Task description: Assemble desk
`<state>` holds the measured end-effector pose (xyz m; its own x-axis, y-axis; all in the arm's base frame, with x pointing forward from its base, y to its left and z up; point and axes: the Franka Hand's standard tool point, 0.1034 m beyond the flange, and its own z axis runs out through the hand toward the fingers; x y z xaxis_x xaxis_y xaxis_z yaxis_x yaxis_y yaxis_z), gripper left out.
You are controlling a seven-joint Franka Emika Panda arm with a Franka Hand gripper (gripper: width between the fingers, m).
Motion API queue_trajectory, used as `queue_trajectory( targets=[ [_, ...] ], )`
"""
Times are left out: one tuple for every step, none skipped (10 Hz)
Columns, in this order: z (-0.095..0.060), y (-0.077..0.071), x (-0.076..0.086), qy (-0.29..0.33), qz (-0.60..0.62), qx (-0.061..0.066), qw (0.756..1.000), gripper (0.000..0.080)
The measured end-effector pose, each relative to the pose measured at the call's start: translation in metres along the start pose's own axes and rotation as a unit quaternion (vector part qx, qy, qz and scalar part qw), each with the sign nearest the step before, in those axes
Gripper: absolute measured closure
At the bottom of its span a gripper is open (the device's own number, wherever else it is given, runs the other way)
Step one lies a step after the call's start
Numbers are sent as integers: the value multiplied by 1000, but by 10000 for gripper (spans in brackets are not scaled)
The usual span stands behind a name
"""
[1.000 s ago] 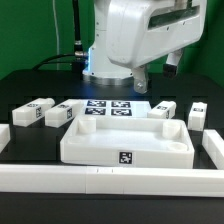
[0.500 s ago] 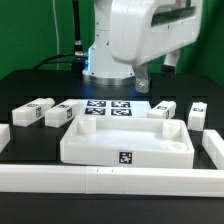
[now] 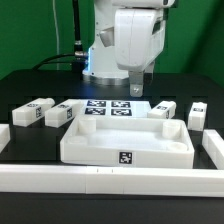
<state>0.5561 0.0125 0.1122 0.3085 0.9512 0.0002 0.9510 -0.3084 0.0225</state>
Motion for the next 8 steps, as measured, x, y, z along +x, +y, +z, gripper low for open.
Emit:
queue_trajectory(
  targets=[
    [0, 0, 0, 0, 0, 0, 1000, 150],
    [1, 0, -1, 1, -18, -2, 1000, 150],
    [4, -2, -6, 4, -54, -11, 999, 150],
    [12, -17, -12, 5, -79, -10, 997, 150],
    [20, -26, -22, 4, -112, -6, 994, 150],
    [31, -34, -34, 5, -123, -3, 992, 150],
    [40, -43, -42, 5, -121, 0, 993, 150],
    [38, -41, -40, 4, -117, 2, 993, 150]
  ],
)
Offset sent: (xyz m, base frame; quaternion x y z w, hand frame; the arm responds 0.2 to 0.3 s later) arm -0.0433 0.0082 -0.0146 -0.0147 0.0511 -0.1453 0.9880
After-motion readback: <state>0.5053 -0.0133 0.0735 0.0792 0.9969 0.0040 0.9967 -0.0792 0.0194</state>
